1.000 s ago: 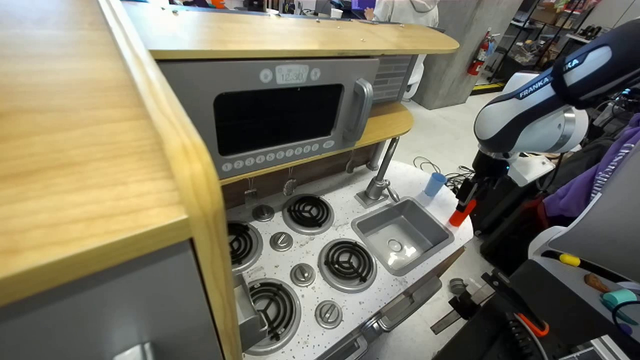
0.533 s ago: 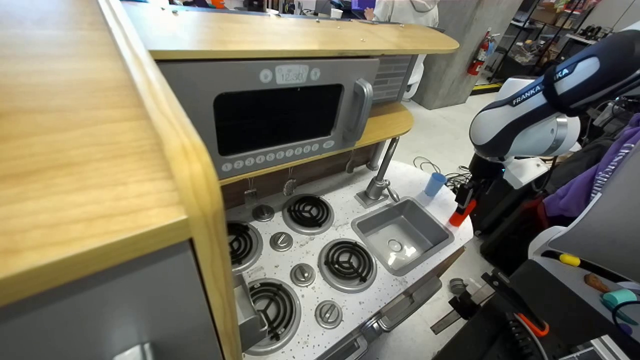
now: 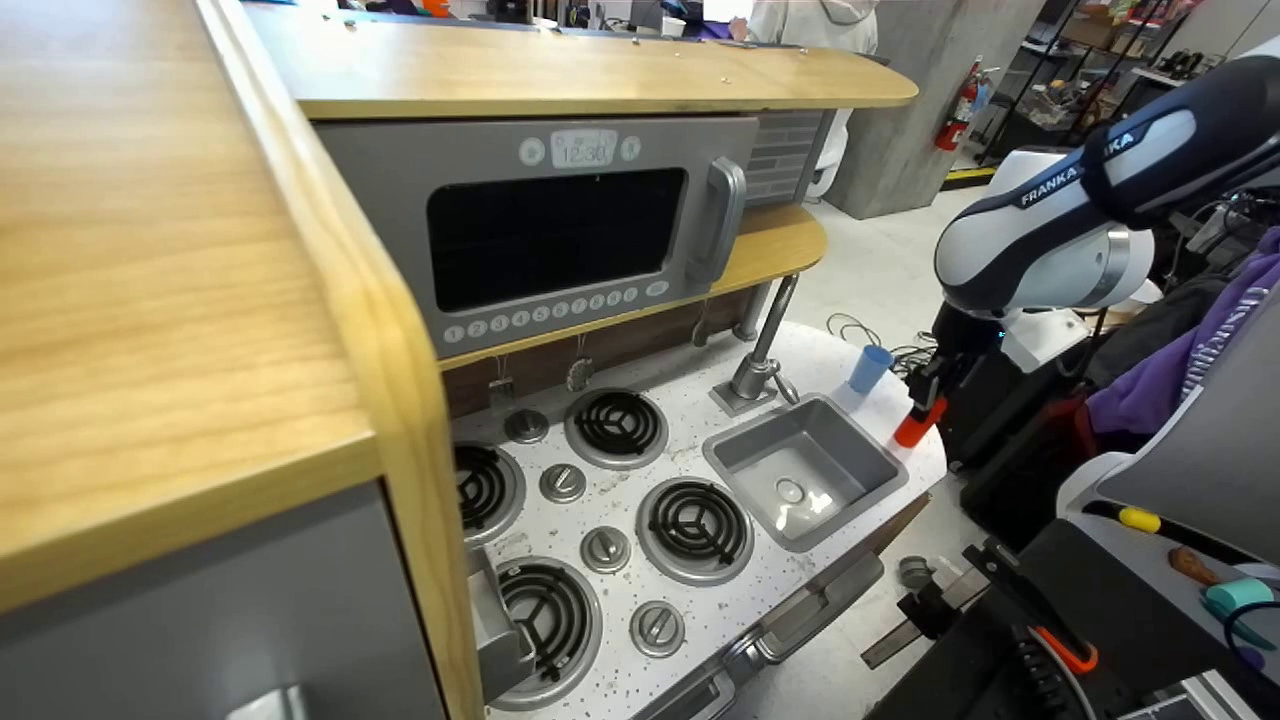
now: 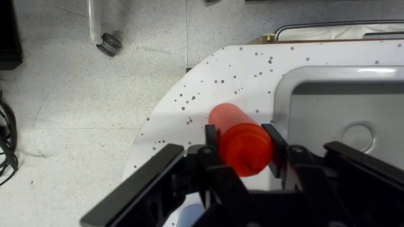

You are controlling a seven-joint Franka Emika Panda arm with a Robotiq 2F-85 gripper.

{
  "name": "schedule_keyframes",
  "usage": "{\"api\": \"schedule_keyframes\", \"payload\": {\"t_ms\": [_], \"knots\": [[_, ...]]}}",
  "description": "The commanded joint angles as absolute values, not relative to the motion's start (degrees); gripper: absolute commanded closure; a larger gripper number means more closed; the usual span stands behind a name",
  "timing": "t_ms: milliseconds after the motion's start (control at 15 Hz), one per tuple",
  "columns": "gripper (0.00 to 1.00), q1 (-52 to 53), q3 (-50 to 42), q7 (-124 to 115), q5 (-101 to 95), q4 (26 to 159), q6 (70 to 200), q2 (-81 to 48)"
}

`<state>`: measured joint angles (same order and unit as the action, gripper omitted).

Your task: Put the orange object in the sink

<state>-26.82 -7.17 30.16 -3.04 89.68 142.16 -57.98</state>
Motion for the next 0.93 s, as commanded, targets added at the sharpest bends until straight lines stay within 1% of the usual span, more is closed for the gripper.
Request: {"api": "schedule_keyframes", "payload": {"t_ms": [0, 400, 867], "knots": [[0.86, -27.04, -4.92, 31.46, -4.06, 92.83, 142.96, -55.61], [0.86, -24.86, -1.94, 31.1, -3.85, 97.17, 144.0, -53.14], [0.86, -21.38, -1.56, 30.52, -4.64, 99.01, 145.6, -53.66]]}}
